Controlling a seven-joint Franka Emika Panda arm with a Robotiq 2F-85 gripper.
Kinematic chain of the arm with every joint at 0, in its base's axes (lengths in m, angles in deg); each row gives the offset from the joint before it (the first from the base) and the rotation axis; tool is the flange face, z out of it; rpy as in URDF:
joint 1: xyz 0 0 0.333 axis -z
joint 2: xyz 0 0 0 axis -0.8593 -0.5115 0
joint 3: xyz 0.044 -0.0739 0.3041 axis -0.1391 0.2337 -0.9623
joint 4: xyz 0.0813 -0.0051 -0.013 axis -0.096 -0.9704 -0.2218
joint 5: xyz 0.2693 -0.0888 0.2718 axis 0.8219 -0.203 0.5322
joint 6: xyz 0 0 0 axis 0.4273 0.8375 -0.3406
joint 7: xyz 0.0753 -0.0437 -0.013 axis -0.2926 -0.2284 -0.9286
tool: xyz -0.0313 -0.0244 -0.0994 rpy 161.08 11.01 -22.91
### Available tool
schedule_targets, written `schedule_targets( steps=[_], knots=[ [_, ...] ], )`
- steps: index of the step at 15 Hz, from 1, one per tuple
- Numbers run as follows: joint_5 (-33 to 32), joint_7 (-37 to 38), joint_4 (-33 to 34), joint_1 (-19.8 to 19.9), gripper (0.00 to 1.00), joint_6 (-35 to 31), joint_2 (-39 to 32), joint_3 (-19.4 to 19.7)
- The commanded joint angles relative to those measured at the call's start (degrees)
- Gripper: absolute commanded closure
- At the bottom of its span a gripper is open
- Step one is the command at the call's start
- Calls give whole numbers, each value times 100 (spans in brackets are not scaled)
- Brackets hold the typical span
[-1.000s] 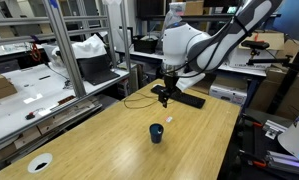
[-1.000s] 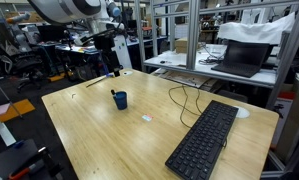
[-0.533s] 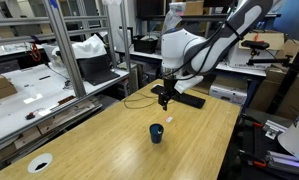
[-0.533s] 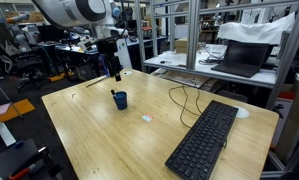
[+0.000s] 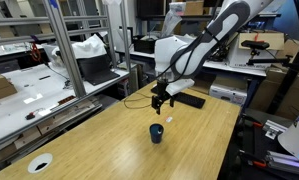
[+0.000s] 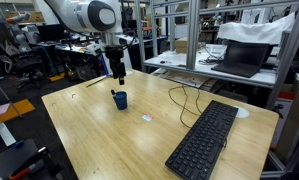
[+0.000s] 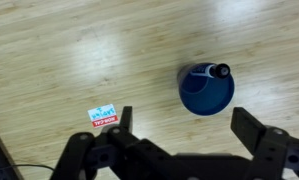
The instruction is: Remove the marker out of the cup then move the cup to the right and then put the marker in the cup
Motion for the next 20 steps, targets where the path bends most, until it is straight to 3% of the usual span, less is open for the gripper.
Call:
schedule_targets(
  steps=[1,8,12,20],
  knots=[
    [455,-290,476,-74,0,29,-447,12],
    [1222,-296,1349,-110,0,786,-1221,4],
    [1380,-272,1714,-147,0,1332,-1521,17],
    [1485,-345,2215,-204,0,1599,-2051,-2]
  ],
)
